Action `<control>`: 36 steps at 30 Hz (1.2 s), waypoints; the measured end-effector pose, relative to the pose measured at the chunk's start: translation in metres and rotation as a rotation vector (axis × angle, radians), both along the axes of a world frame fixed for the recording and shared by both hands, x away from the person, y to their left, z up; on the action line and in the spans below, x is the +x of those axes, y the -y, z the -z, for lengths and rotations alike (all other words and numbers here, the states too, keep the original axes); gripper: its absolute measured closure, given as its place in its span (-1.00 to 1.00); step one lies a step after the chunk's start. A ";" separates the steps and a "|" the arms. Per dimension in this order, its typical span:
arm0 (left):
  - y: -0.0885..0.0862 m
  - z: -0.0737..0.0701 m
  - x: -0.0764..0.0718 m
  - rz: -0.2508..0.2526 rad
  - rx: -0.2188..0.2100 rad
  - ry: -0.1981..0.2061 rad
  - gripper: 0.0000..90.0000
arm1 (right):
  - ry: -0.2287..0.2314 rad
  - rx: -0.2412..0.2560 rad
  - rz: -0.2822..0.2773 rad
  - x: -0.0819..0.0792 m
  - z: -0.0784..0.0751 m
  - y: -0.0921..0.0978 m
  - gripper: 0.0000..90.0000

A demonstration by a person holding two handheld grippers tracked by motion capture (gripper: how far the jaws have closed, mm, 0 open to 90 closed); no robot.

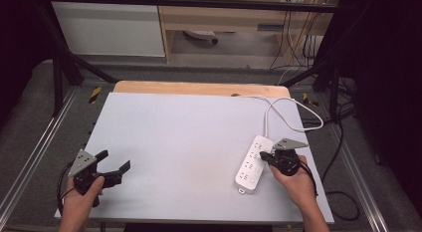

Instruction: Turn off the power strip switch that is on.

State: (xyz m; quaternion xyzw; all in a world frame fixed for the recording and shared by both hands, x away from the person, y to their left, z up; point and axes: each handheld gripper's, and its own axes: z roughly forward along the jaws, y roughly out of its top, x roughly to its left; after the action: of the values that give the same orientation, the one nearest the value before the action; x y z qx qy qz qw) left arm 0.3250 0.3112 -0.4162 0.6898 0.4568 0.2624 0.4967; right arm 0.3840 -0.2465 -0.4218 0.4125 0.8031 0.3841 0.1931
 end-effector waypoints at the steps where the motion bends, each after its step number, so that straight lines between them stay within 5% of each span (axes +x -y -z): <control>1: 0.000 0.000 0.000 0.000 0.000 0.000 -0.87 | 0.002 0.001 0.004 0.000 0.001 0.000 1.00; 36: 0.001 0.000 0.000 0.007 0.010 -0.001 -0.87 | 0.028 0.023 0.051 -0.002 0.010 0.000 1.00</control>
State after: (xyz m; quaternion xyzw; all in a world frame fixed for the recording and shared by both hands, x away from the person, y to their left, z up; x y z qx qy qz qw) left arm 0.3250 0.3105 -0.4157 0.6939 0.4533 0.2628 0.4940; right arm 0.3817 -0.2461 -0.4320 0.4294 0.7852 0.3941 0.2094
